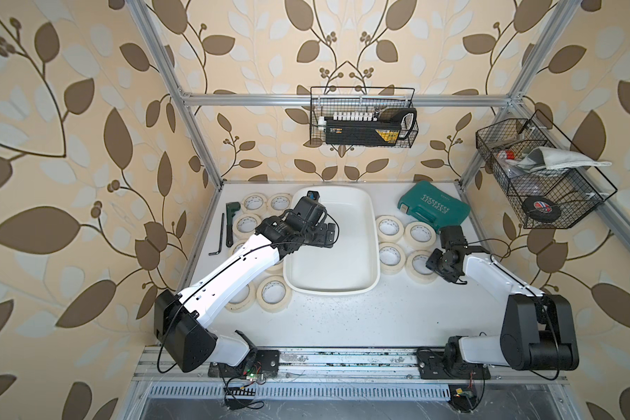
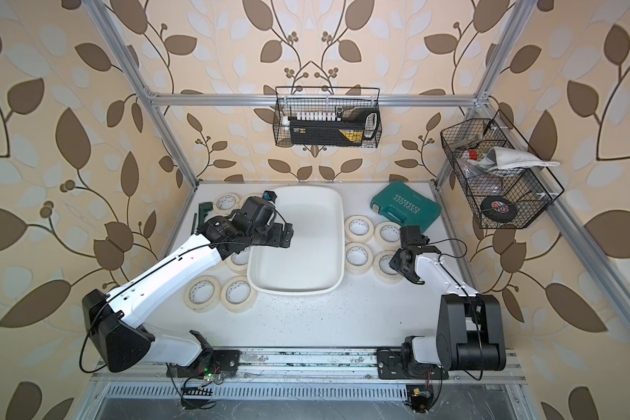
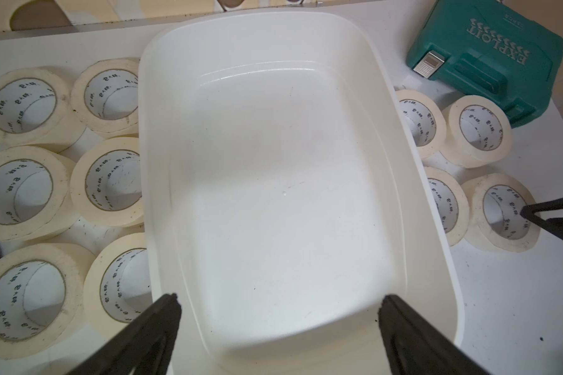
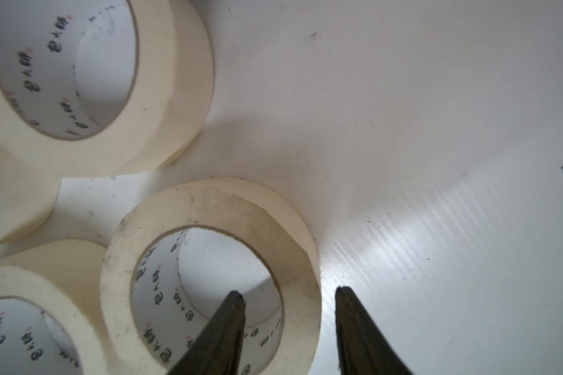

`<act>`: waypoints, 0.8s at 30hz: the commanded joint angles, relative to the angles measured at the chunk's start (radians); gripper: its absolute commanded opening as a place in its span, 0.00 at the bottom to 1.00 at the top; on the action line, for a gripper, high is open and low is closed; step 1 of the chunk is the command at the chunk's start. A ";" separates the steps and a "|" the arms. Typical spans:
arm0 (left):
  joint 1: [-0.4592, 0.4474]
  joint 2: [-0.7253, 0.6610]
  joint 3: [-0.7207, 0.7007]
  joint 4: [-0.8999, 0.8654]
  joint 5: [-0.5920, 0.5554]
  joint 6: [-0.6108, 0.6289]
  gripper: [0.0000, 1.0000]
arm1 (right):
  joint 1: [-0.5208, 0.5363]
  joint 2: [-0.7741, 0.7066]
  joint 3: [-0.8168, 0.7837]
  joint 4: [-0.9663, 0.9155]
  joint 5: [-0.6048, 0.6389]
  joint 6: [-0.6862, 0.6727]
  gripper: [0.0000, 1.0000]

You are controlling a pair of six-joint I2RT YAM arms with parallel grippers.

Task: Take out the art tape in the storage box
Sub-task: Place the art tape at the center of the board, then reset both arms

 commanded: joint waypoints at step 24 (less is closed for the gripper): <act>0.477 -0.184 -0.334 0.435 -0.389 0.182 0.99 | -0.003 -0.229 0.127 0.134 -0.098 -0.304 0.99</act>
